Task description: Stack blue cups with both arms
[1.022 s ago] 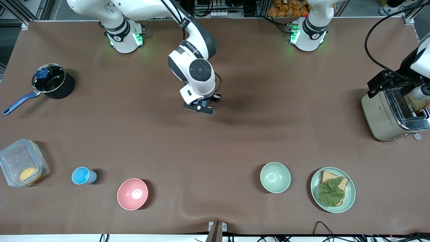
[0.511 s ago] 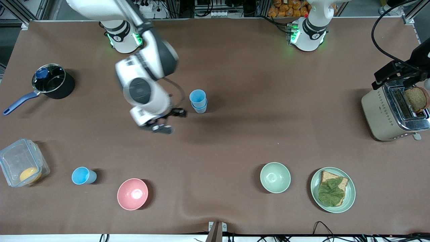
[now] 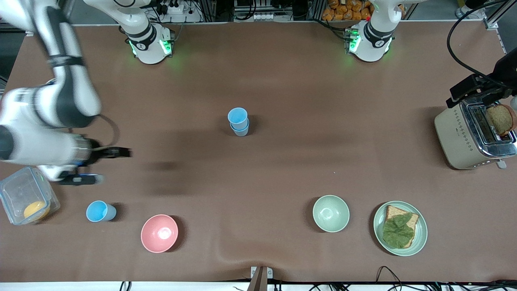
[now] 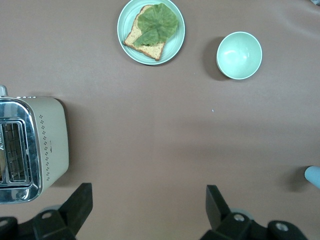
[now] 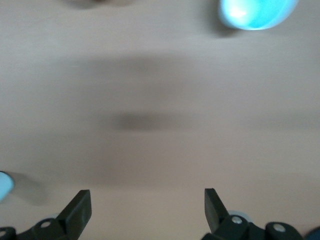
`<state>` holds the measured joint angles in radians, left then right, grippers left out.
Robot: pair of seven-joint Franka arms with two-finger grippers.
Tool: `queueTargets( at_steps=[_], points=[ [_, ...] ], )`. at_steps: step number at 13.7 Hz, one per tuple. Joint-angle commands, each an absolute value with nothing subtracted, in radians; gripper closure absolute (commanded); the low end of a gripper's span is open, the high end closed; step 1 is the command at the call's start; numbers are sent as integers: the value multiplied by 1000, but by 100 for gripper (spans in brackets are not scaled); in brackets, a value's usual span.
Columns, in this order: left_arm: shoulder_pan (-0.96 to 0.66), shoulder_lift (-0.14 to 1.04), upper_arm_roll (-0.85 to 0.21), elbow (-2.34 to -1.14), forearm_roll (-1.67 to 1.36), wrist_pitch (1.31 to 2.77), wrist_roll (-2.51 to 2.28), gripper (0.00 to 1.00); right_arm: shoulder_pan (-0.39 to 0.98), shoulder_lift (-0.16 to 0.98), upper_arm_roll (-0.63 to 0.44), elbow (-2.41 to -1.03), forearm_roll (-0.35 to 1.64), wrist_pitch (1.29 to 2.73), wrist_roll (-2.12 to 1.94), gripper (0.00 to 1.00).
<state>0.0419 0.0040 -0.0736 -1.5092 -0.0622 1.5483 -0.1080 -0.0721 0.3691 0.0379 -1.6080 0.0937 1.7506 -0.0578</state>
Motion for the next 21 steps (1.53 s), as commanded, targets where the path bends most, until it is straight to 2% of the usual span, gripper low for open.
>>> queueTargets(
  at_steps=[1,3,6,11,18,21],
  points=[
    [37,35,-55,-1503,-84,1542,-40,0,-81,217,61,-1737,49,1750,-57,0],
    [40,54,-55,-1497,-83,1548,-35,0,-95,87,61,-1831,37,1746,-51,0],
    [47,52,-58,-1491,-83,1546,-38,0,-94,-12,63,-1824,38,1674,-48,0],
    [41,51,-60,-1491,-58,1545,-41,0,-95,-17,64,-1706,40,1623,-74,0],
    [35,43,-121,-1488,31,1525,-35,0,-101,-11,61,-1668,52,1603,-161,0],
    [34,43,-138,-1486,31,1496,-35,0,-126,-9,61,-1588,52,1508,-150,0]
  ],
)
